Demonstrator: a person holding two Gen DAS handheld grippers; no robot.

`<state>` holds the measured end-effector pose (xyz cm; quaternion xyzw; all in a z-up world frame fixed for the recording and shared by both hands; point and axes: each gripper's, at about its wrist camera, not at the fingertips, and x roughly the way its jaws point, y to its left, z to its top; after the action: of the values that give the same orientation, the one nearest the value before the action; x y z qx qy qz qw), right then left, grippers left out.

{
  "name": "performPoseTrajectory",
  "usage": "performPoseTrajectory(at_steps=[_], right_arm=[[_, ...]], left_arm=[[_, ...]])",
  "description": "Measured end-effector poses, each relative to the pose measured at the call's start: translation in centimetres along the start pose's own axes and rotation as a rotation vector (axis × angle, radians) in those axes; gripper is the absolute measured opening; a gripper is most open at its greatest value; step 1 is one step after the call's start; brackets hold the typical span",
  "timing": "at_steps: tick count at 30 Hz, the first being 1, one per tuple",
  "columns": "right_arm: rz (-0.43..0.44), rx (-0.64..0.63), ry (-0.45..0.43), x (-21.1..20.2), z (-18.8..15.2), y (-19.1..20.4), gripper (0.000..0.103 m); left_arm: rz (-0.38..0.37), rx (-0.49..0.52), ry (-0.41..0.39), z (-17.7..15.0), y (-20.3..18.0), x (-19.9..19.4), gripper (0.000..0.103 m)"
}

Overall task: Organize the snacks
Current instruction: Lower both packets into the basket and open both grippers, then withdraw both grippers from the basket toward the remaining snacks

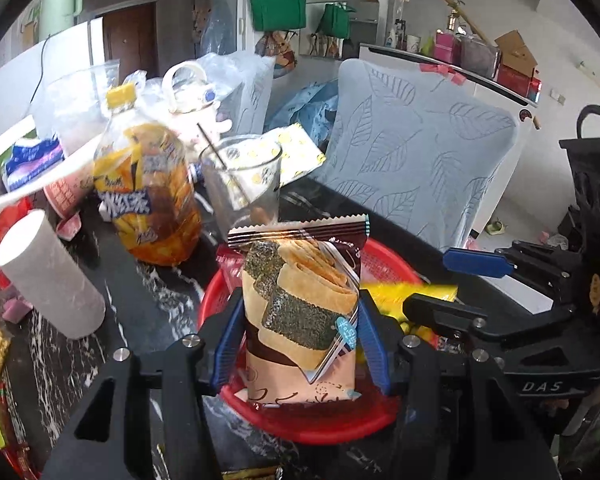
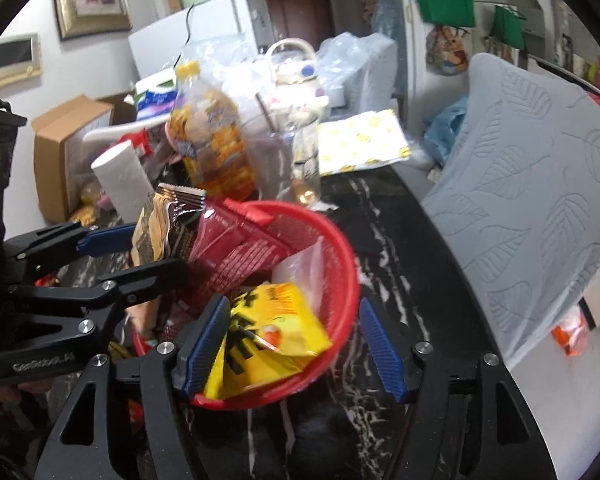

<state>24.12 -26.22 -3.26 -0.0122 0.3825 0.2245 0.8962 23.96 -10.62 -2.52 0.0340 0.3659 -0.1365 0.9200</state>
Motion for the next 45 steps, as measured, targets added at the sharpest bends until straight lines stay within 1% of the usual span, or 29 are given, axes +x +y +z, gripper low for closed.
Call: performPoseTrajectory(at_steps=[3,5,6,7,8,9,12,14,19,23,29,35,42,45], right_arm=[[-0.015,0.015,-0.019,-0.9,0.1,-0.4,0.068],[-0.013,0.029,-0.026,-1.3,0.1,-0.8,0.068],[-0.013,0.035,-0.027,-1.4,0.1,-1.0,0.068],[-0.013,0.039,-0.026,-1.4,0.1,-1.0,0.068],[-0.014,0.048,-0.025,-1.4,0.0,-1.3,0.068],[-0.013,0.054,-0.025,-1.5,-0.1,-1.4,0.068],[-0.014,0.069,-0.021,-1.6,-0.3,-1.8,0.068],[-0.021,0.069,-0.02,-1.7,-0.5,-1.8,0.068],[-0.023,0.065,-0.021,-2.1,-0.5,-1.6,0.068],[-0.023,0.051,-0.034,-3.0,-0.4,-0.8,0.068],[-0.011,0.042,-0.061,-4.7,-0.4,0.7,0.068],[-0.02,0.013,-0.098,-7.3,-0.7,2.8,0.068],[-0.039,-0.022,-0.151,-10.8,-1.4,5.4,0.068],[-0.046,-0.038,-0.168,-12.1,-1.8,6.5,0.068]], left_arm=[[0.004,0.02,-0.012,0.6,-0.7,0.0,0.052],[0.017,0.018,0.0,0.7,-0.8,0.3,0.058],[0.02,0.012,0.006,0.7,-0.8,0.5,0.067],[0.029,0.001,0.016,0.7,-0.7,0.7,0.08],[0.043,-0.009,0.019,0.6,-0.6,0.8,0.084],[0.039,-0.018,0.018,0.5,-0.5,0.9,0.087],[0.027,-0.042,0.04,0.2,-0.1,1.4,0.087],[0.028,-0.042,0.042,0.1,-0.1,1.4,0.087],[0.043,-0.024,0.004,0.0,-0.4,0.0,0.087],[0.037,-0.027,-0.025,0.1,-0.4,-1.7,0.087],[0.046,-0.042,-0.074,-0.1,-0.3,-4.9,0.087],[0.086,-0.018,-0.126,-0.3,-0.8,-8.9,0.087],[0.109,-0.01,-0.173,-1.5,-1.3,-13.3,0.087],[0.116,-0.019,-0.181,-2.2,-1.3,-14.7,0.087]])
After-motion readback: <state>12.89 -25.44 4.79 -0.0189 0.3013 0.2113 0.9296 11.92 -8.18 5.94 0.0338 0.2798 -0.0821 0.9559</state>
